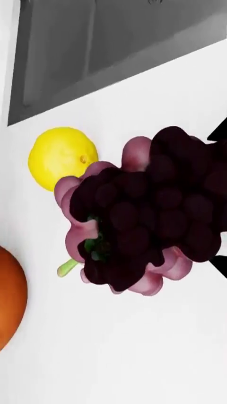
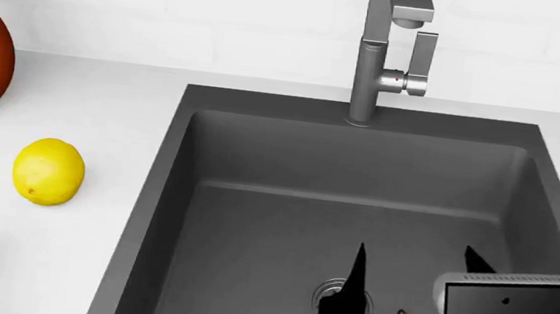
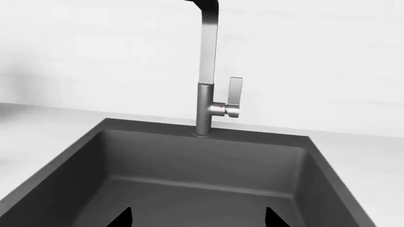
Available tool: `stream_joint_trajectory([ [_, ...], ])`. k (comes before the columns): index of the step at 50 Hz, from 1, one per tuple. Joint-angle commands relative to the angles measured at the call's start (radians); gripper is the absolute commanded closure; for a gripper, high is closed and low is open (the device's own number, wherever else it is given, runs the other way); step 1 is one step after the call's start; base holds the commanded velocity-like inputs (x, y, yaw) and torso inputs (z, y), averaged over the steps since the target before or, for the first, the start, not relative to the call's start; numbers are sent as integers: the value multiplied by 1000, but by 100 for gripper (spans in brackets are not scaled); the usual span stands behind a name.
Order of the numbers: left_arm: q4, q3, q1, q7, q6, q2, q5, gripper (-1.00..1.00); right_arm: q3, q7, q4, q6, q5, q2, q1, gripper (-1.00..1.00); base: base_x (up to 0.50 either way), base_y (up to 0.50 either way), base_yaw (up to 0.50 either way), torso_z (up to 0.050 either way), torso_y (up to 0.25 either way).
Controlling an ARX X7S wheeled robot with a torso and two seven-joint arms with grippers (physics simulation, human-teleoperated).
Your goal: There is a mixed pile of frozen fruits and vegetables on the counter. Locate all the frozen vegetables and place the items in a bowl on the counter. Take all the frozen fruits and defrost them in a running sink.
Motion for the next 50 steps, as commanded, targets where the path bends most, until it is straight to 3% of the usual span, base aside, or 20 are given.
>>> stream_joint_trajectory([
  [1, 159, -149, 21, -157, 59, -24, -153, 100, 30, -17, 3, 6, -3, -17, 3, -100, 0, 0, 0, 0, 0],
  [4, 218, -148, -31, -262, 68, -68, -308, 100, 39, -10, -4, 10, 7, -13, 6, -100, 0, 0, 0, 0, 0],
  [9, 243, -62, -124, -330, 71, -93, -448, 100, 63, 18, -36, 37, 37, 8, 22, -100, 0, 0, 0, 0, 2],
  [17, 189, 38, -221, -304, 47, -61, -460, 100, 129, 88, -118, 93, 115, 64, 66, -100, 0, 0, 0, 0, 0],
  [22, 138, 122, -319, -300, 16, -51, -485, 100, 289, 222, -130, 124, 347, 100, 99, -100, 0, 0, 0, 0, 0],
  [29, 72, 245, -502, -342, -5, -3, -537, 100, 278, 207, -136, 149, 307, 157, 85, -100, 0, 0, 0, 0, 0],
  [37, -143, 347, -646, -172, -60, 123, -406, 100, 411, 338, -209, 174, 506, 282, 110, -100, 0, 0, 0, 0, 1],
  [50, -537, 564, -815, 160, -53, 357, -89, 100, 464, 289, -175, 134, 464, 256, 55, -100, 0, 0, 0, 0, 0],
])
